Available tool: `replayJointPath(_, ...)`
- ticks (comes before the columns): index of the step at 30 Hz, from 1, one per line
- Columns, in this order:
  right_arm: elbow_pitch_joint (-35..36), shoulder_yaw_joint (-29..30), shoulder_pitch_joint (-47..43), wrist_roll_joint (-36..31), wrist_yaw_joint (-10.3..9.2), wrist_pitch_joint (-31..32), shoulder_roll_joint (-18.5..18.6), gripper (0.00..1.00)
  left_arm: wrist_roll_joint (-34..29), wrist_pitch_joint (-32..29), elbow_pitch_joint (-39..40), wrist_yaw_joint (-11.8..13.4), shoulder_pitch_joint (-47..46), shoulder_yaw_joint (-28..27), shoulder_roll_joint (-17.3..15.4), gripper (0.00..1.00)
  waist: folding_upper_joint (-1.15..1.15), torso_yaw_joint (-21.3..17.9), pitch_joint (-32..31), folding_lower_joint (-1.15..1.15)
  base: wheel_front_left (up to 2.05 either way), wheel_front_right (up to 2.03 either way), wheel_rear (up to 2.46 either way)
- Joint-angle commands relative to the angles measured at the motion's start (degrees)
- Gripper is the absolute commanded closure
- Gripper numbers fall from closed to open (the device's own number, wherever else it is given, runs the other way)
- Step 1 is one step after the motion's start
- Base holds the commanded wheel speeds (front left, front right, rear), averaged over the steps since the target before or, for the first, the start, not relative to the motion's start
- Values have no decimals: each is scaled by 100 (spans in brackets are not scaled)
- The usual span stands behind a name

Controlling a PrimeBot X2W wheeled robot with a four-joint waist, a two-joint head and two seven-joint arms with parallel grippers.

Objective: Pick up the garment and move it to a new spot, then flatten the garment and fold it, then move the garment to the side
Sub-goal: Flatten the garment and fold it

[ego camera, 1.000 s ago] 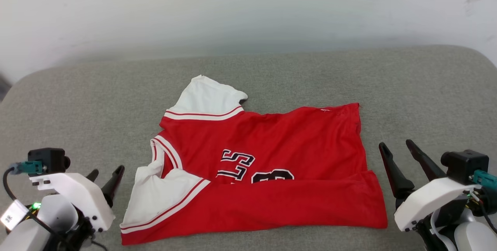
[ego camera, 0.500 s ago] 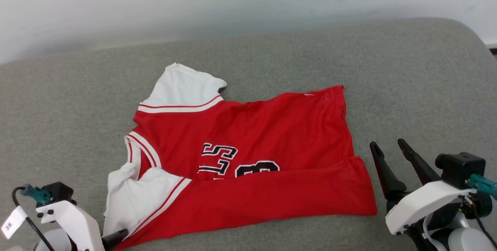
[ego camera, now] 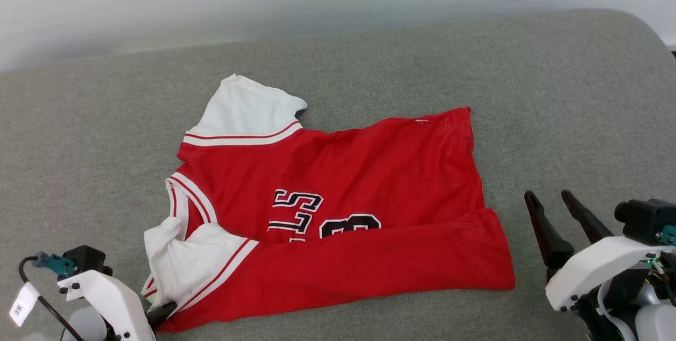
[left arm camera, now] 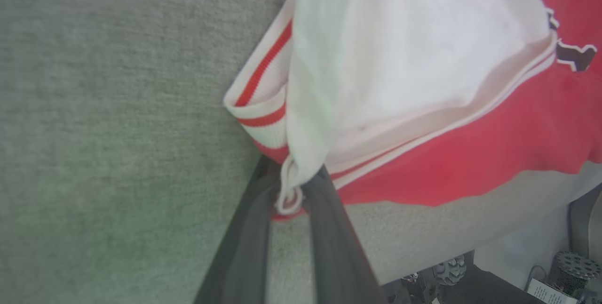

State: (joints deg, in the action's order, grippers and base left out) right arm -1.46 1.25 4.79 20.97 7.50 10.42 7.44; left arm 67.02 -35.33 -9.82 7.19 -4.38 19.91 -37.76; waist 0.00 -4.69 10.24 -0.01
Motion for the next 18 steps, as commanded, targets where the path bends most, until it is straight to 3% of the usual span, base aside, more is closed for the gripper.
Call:
replayJointPath(1, -9, 30, -68, 83, -2, 285, 80, 0, -75, 107, -6, -26, 122, 81, 96, 100, 0, 55, -108, 1, 0, 0, 0)
replayJointPath(10, -99, -56, -244, 367, -2, 2498, 397, 0, -507, 591, 919, 153, 254, -85, -221, 100, 0, 287, -273, 1, 0, 0, 0)
replayJointPath(18, -530, -301, -2, 373, -2, 2988, 282, 0, -635, 613, 1452, 306, 228, -35, -205, 100, 0, 472, -31, 1, 0, 0, 0)
